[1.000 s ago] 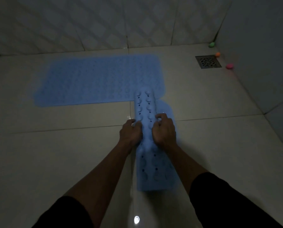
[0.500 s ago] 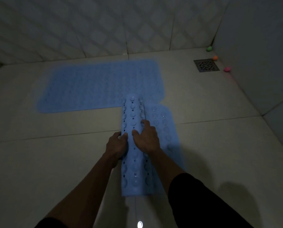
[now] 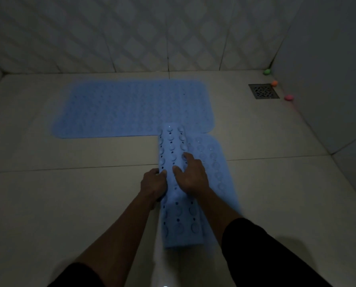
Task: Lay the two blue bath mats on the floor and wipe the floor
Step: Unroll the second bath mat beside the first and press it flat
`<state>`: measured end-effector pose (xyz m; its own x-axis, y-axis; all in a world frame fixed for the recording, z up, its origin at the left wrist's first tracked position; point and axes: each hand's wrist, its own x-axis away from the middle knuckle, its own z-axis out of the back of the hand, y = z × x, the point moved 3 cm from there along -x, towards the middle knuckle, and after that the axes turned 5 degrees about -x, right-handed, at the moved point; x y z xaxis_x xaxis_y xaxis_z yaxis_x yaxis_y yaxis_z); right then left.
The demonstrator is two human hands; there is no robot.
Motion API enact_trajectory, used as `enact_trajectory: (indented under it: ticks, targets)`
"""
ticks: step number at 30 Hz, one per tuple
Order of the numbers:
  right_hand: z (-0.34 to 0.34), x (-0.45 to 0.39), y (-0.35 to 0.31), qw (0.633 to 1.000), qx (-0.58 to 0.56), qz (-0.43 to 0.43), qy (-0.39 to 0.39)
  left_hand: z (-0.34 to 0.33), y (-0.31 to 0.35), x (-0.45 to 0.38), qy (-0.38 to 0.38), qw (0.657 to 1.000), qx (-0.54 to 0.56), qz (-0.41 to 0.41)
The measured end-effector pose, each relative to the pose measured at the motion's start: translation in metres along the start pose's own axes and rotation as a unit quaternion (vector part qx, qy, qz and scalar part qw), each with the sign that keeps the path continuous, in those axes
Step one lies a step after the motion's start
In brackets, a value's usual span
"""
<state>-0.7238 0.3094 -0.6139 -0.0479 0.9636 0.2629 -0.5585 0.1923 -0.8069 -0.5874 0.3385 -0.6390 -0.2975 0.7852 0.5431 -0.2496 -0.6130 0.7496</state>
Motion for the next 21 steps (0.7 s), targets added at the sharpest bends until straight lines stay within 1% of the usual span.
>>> enact_trajectory:
  ticks: [3,5,7,9,14,17,19,21]
  targets:
    - [-0.003,0.001,-0.004,1.000,0.005,-0.006,0.006,0.002,-0.001,-0.001,-0.004,1.000,0.002,-0.003]
    - [-0.002,-0.001,-0.007,1.000,-0.006,-0.007,0.030,0.004,-0.001,0.002,-0.001,1.000,-0.010,-0.006]
    - [-0.002,-0.005,-0.008,0.999,-0.001,-0.012,0.049,0.010,0.004,0.004,0.023,0.999,-0.041,-0.020]
    - [-0.005,-0.008,-0.009,0.998,0.018,-0.033,0.041,0.020,0.010,0.006,0.050,0.997,-0.057,-0.032]
    - [-0.030,-0.006,-0.015,0.999,0.017,-0.038,0.027,0.046,0.009,0.000,0.010,0.999,-0.032,-0.015]
    - [-0.048,-0.003,-0.027,0.999,-0.011,-0.015,0.040,0.060,0.005,-0.006,0.020,0.999,-0.029,-0.013]
    - [-0.054,-0.003,-0.034,0.998,0.003,-0.003,0.061,0.069,0.003,-0.012,0.027,1.000,-0.011,-0.007]
    - [-0.055,-0.004,-0.037,0.998,-0.002,-0.011,0.069,0.075,0.001,-0.017,0.028,1.000,0.006,-0.001]
